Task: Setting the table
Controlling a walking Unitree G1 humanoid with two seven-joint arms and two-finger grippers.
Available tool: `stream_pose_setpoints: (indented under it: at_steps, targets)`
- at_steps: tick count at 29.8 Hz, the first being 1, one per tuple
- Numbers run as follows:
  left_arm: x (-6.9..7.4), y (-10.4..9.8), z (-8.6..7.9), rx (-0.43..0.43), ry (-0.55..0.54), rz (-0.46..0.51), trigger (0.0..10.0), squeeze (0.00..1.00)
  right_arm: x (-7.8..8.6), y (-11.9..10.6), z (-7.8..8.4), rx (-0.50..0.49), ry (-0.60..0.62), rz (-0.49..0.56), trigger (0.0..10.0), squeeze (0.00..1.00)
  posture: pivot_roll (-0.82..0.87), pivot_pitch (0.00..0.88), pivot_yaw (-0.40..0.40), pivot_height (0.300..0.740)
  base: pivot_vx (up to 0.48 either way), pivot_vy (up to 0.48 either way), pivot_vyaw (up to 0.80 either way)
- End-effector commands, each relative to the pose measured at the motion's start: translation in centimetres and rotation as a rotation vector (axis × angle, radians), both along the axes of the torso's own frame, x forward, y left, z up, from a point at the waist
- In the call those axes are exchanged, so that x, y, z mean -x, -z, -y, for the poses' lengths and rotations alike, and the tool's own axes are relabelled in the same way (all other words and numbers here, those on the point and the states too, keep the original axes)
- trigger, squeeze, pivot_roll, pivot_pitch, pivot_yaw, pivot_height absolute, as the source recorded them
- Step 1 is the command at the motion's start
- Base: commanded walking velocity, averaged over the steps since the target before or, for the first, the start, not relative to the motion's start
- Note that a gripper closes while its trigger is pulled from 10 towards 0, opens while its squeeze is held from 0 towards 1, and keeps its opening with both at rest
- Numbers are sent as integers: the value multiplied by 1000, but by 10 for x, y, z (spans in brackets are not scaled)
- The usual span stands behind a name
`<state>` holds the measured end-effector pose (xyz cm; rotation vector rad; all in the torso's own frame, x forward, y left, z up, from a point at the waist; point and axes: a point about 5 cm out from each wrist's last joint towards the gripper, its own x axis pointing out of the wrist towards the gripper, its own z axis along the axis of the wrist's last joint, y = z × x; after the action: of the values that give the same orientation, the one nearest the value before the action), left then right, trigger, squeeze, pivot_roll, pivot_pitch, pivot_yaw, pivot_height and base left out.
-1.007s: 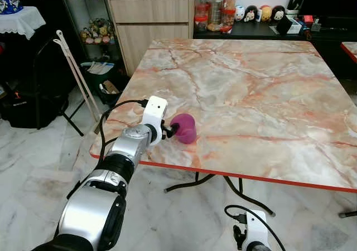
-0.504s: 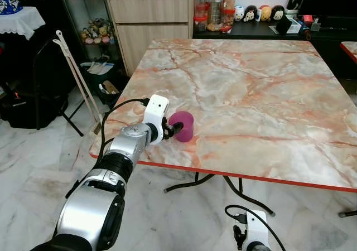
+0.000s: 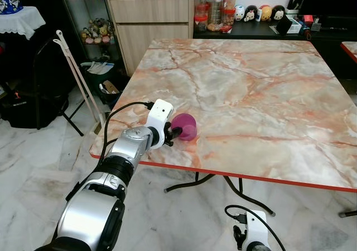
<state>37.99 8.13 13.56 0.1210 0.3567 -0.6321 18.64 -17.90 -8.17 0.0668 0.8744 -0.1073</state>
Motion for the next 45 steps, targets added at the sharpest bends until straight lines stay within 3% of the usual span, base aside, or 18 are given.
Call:
stream_pose_setpoints:
  at_steps: [1, 33, 35, 36, 38, 39, 40, 41, 43, 45]
  targets:
    - [3, 4, -2, -13, 8, -7, 0, 0, -1, 0, -2, -12, 1, -5, 10000, 0, -22, 0, 49, 740, 0, 0, 0]
    - [8, 12, -3, 40, -12, 6, 0, 0, -1, 0, -4, -10, -6, -6, 10000, 0, -26, 0, 51, 740, 0, 0, 0]
    - [4, 5, -9, 187, -101, 41, 0, 0, 0, 0, -3, -7, -10, -7, 10000, 0, -27, 0, 51, 740, 0, 0, 0]
    - [3, 4, -10, 204, -117, 46, 0, 0, 0, 0, -3, -6, -11, -7, 10000, 0, -28, 0, 50, 740, 0, 0, 0]
    - [-3, -10, -22, 284, -247, 167, 0, 0, 0, 0, -2, -1, -10, -5, 10000, 0, -28, 0, 51, 740, 0, 0, 0]
    - [-4, -13, -26, 305, -281, 182, 0, 0, 0, 0, -2, -1, -10, -5, 10000, 0, -32, 0, 51, 740, 0, 0, 0]
    - [-6, -15, -32, 343, -333, 184, 784, 0, 0, 0, -2, 0, -11, -4, 10000, 0, -32, 0, 51, 740, 0, 0, 0]
    - [-8, -18, -37, 373, -376, 188, 3137, 0, 0, 0, -1, 1, -11, -4, 10000, 0, -31, 0, 51, 740, 0, 0, 0]
    - [-10, -22, -59, 368, -490, 232, 9961, 0, 0, 0, -1, 3, -11, -3, 10000, 0, -26, 0, 50, 740, 0, 0, 0]
    - [-10, -21, -81, 348, -585, 253, 10000, 0, -1, 0, -1, 4, -11, -1, 10000, 0, -26, 0, 50, 740, 0, 0, 0]
